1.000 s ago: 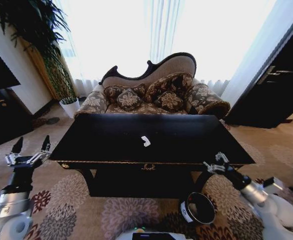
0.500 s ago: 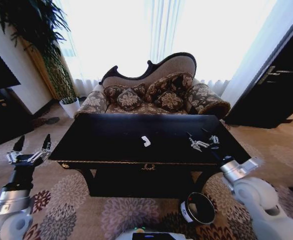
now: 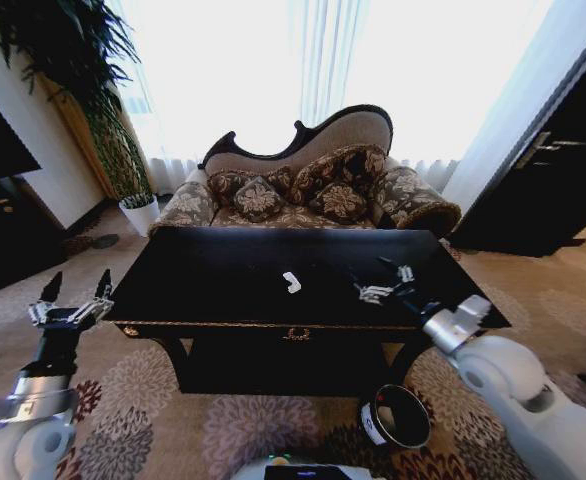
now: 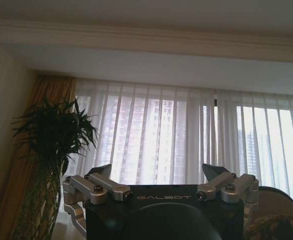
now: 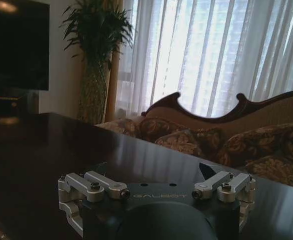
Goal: Move to the front of the table and place the trash on the table into the trash bin.
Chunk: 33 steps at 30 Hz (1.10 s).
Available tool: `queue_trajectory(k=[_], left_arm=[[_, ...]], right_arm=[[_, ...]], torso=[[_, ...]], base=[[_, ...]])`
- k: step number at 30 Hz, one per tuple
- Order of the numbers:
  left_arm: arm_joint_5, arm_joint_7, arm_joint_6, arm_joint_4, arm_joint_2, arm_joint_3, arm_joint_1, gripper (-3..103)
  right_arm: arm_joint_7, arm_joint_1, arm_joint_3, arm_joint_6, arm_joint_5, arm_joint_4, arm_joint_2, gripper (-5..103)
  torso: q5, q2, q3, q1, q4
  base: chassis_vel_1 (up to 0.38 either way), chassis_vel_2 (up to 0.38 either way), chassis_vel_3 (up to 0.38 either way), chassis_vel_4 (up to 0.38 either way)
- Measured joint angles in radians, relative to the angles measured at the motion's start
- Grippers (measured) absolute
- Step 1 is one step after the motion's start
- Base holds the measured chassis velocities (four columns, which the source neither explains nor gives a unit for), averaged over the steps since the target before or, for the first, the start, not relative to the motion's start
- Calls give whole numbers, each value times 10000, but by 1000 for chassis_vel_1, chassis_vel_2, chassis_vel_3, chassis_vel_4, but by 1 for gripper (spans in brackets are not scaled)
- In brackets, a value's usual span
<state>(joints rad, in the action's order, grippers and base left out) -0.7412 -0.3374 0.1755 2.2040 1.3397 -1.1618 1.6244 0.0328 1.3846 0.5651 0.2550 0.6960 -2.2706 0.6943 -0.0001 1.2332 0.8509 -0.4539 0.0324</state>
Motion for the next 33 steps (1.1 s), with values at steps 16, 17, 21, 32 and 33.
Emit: queue_trajectory(k=[16,17,21,32,33], left_arm=[[427,0,167,-779,64,32,-35,100],[448,-2,178,-812,64,26,-35,100],[534,-4,183,-882,80,50,-66,100],[888,-4,183,-1301,163,298,-202,100],[893,-4,183,-1356,160,298,-213,100]], right_arm=[[-895,-3616,-4229,-294,406,1911,-965,100],[-898,-3907,-4472,-241,570,2068,-1012,100],[-854,-4817,-5275,-140,991,2493,-1061,100],[-121,-7314,-7758,-615,1357,3491,-520,100],[-35,-7477,-7982,-658,1416,3594,-469,100]], torso=[[-2,-1,0,-1,-1],[-2,-1,0,-1,-1],[-1,-1,0,0,0],[-2,-1,0,-1,-1],[-2,-1,0,-1,-1]], base=[[0,0,0,0],[0,0,0,0],[0,0,0,0],[0,0,0,0],[0,0,0,0]])
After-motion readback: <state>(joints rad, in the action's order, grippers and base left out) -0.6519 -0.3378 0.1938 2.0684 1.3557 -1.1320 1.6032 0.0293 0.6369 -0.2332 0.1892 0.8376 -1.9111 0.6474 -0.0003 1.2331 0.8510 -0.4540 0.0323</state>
